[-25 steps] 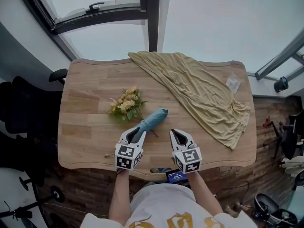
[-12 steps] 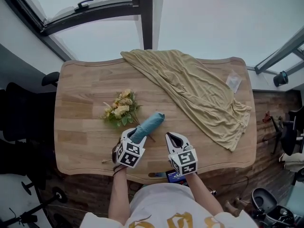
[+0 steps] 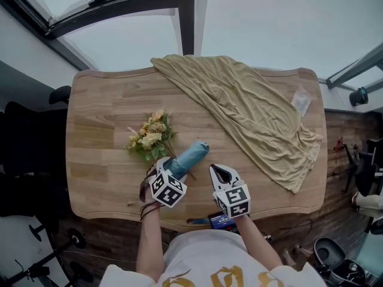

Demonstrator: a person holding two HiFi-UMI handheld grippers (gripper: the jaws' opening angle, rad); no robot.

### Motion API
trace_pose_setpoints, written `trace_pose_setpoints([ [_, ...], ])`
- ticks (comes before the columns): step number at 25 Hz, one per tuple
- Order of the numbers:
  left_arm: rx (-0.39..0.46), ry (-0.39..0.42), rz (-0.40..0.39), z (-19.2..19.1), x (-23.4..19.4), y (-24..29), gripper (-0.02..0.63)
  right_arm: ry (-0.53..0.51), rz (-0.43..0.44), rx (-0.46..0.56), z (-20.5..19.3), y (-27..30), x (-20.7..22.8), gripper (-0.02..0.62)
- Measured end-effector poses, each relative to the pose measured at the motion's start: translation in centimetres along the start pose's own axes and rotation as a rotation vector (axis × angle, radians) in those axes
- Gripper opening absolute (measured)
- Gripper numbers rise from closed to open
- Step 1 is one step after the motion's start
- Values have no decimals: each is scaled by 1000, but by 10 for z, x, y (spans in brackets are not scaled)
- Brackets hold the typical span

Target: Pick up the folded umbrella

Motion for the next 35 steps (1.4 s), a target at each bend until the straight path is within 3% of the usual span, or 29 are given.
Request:
trace_pose_setpoints([
  [14,-104,31,4,-8,2,35,333,28,10,-45,-16,9,21,11],
  [21,-77,-13,4,-6,0,41,336,36,6,-68,-26,12,33,11],
  [28,-93,5,-3,-7,-2,40,334,21,15,-80,-29,12,36,11],
  [35,-24,-1,25,-10,-1,40,334,36,-1,-71,-28,7,37,11],
])
Point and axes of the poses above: the fingertips, and each gripper's own axes: y forward along the fingers, x to its right, z out of its top, the point moved 5 cm from there along -y, backward along the fingers, and after that the axes turned 10 degrees about x, right-handed, at the moved point
